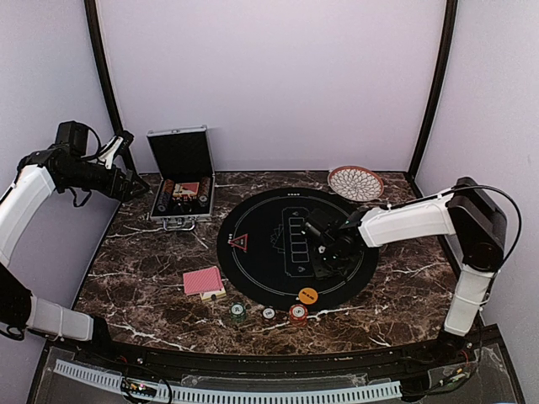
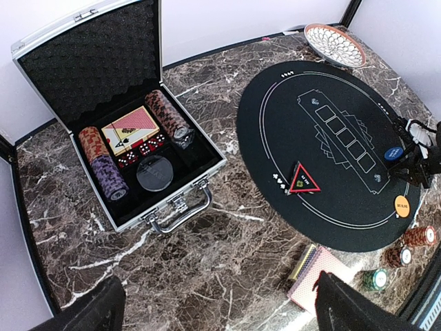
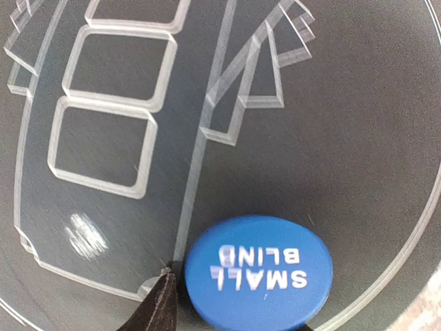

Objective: Distribute texas hold em gaming equipment

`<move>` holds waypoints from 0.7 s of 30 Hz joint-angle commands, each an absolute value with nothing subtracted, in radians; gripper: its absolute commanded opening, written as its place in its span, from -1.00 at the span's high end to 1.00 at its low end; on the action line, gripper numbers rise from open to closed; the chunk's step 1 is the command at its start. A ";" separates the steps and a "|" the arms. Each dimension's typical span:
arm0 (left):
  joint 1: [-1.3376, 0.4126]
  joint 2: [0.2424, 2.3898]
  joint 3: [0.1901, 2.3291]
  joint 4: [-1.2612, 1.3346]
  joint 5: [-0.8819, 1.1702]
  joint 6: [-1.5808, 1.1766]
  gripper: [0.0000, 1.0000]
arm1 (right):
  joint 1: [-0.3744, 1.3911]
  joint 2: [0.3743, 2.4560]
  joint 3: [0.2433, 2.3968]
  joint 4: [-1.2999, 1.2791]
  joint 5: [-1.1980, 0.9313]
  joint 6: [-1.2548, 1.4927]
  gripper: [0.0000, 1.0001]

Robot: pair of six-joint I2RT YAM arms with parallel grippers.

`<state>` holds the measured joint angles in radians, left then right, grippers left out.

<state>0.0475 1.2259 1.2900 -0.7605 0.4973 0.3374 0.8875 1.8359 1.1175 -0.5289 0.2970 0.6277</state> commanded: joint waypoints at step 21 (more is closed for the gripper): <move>0.045 1.198 1.323 -0.805 0.495 0.354 -0.98 | 0.781 2.039 1.481 -0.655 0.277 0.440 -0.02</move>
